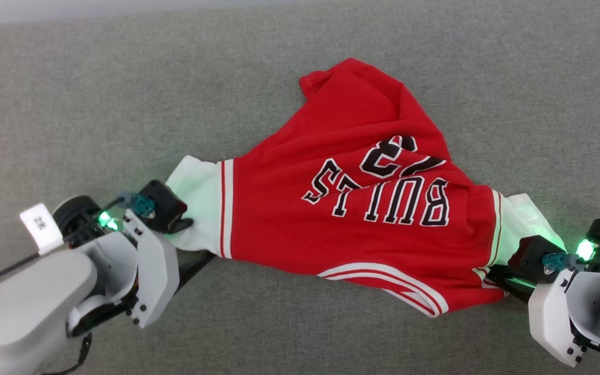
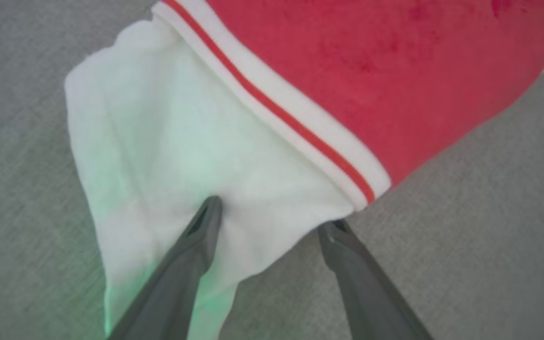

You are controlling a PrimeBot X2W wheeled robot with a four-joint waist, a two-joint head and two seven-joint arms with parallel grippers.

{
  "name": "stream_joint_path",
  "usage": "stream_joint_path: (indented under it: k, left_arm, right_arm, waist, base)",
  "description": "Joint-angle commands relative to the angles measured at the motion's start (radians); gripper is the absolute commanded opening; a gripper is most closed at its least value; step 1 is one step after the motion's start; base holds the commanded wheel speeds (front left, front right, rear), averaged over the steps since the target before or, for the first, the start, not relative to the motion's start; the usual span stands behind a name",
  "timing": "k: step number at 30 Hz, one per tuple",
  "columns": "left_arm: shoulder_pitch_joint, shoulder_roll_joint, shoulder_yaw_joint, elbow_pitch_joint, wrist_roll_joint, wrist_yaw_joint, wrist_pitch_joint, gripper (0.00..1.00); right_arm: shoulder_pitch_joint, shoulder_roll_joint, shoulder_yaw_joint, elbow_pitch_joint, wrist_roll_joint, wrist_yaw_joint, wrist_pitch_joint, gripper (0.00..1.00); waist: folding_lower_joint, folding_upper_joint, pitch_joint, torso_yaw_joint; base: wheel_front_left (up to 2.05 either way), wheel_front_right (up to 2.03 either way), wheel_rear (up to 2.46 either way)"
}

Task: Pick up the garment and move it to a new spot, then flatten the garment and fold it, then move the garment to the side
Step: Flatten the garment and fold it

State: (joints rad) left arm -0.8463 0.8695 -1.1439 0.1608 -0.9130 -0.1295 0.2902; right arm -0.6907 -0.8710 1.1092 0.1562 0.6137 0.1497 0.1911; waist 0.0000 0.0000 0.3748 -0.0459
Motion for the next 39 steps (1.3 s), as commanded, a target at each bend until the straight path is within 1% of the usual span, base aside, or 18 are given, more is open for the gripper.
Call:
stream_joint_path:
  k: [1, 2, 3, 4, 6, 10, 16, 19, 21, 23, 25, 27, 30, 33, 35, 37, 39]
  left_arm:
    - [0.002, -0.02, -0.031, 0.037, -0.012, 0.0, -0.009, 1.0]
    - [-0.008, -0.026, -0.044, 0.063, -0.016, 0.001, -0.023, 0.74]
    - [-0.014, -0.034, -0.055, 0.082, -0.027, 0.001, -0.042, 0.32]
    - [-0.015, -0.042, -0.063, 0.094, -0.051, 0.001, -0.057, 0.0]
    - [-0.022, -0.055, -0.075, 0.099, -0.092, 0.0, -0.096, 0.0]
    - [-0.024, -0.045, -0.069, 0.08, -0.216, 0.0, -0.167, 0.0]
    - [-0.052, -0.026, 0.024, -0.015, -0.475, 0.0, -0.263, 0.0]
    - [-0.098, -0.033, 0.071, -0.036, -0.561, 0.0, -0.269, 0.0]
    - [-0.142, -0.052, 0.104, -0.023, -0.603, 0.0, -0.262, 0.0]
    - [-0.198, -0.078, 0.142, 0.022, -0.639, 0.0, -0.257, 0.0]
    - [-0.261, -0.112, 0.183, 0.1, -0.668, 0.0, -0.256, 0.0]
    - [-0.336, -0.16, 0.211, 0.195, -0.681, 0.0, -0.253, 0.0]
    - [-0.473, -0.233, 0.242, 0.353, -0.655, 0.013, -0.265, 0.0]
    - [-0.633, -0.296, 0.269, 0.505, -0.613, 0.034, -0.297, 0.0]
    - [-0.74, -0.339, 0.303, 0.591, -0.604, 0.038, -0.34, 0.0]
    - [-0.831, -0.375, 0.345, 0.659, -0.617, 0.031, -0.383, 0.0]
    - [-0.893, -0.4, 0.365, 0.704, -0.616, 0.018, -0.408, 0.0]
  right_arm:
    - [-0.019, 0.004, -0.009, 0.069, -0.003, -0.034, 0.01, 0.0]
    - [-0.02, 0.008, -0.016, 0.071, 0.005, -0.035, 0.001, 0.0]
    - [-0.018, 0.011, -0.028, 0.07, 0.017, -0.035, -0.01, 0.0]
    - [-0.016, 0.013, -0.044, 0.067, 0.032, -0.035, -0.022, 0.0]
    - [-0.014, 0.004, -0.071, 0.051, 0.05, -0.034, -0.045, 0.0]
    - [0.007, -0.018, -0.163, 0.0, 0.098, -0.02, -0.089, 0.0]
    - [0.02, -0.045, -0.313, -0.084, 0.163, -0.02, -0.078, 0.0]
    - [-0.021, -0.028, -0.387, -0.107, 0.219, -0.02, -0.064, 0.0]
    - [-0.066, -0.012, -0.433, -0.093, 0.246, -0.02, -0.053, 0.0]
    - [-0.118, 0.029, -0.473, -0.059, 0.297, -0.02, -0.039, 0.0]
    - [-0.193, 0.069, -0.511, -0.005, 0.318, -0.02, -0.019, 0.0]
    - [-0.282, 0.109, -0.524, 0.062, 0.304, -0.02, 0.004, 0.0]
    - [-0.436, 0.194, -0.561, 0.183, 0.27, -0.02, 0.009, 0.0]
    - [-0.619, 0.277, -0.625, 0.323, 0.212, -0.02, -0.034, 0.0]
    - [-0.731, 0.339, -0.67, 0.418, 0.175, -0.02, -0.078, 0.0]
    - [-0.834, 0.385, -0.703, 0.493, 0.132, -0.02, -0.127, 0.0]
    - [-0.91, 0.414, -0.719, 0.556, 0.095, -0.02, -0.167, 0.0]
  waist:
    - [0.0, 0.0, 0.005, -0.004]
    - [0.0, 0.0, 0.005, -0.004]
    - [0.0, 0.0, 0.003, -0.004]
    - [0.0, 0.0, 0.002, -0.003]
    - [0.0, 0.0, -0.004, 0.002]
    - [0.0, 0.0, -0.02, 0.012]
    - [0.0, 0.0, -0.027, 0.028]
    - [0.0, 0.0, -0.012, 0.035]
    - [0.0, 0.0, 0.005, 0.038]
    - [0.0, 0.0, 0.024, 0.04]
    - [0.0, 0.0, 0.044, 0.039]
    - [0.0, 0.0, 0.062, 0.037]
    - [0.0, 0.0, 0.086, 0.035]
    - [0.0, 0.0, 0.106, 0.027]
    - [0.0, 0.0, 0.112, 0.024]
    - [0.0, 0.0, 0.111, 0.022]
    - [0.0, 0.0, 0.103, 0.022]
  base:
    - [0.0, 0.0, 0.0]
    - [0.0, 0.0, 0.0]
    - [0.0, 0.0, 0.0]
    - [0.0, 0.0, 0.0]
    - [0.0, 0.0, 0.0]
    - [0.0, 0.0, 0.0]
    - [0.0, 0.0, 0.0]
    - [0.0, 0.0, 0.0]
    - [0.0, 0.0, 0.0]
    - [0.0, 0.0, 0.0]
    - [0.0, 0.0, 0.0]
    - [0.0, 0.0, 0.0]
    - [0.0, 0.0, 0.0]
    - [0.0, 0.0, 0.0]
    - [0.0, 0.0, 0.0]
    - [0.0, 0.0, 0.0]
    - [0.0, 0.0, 0.0]
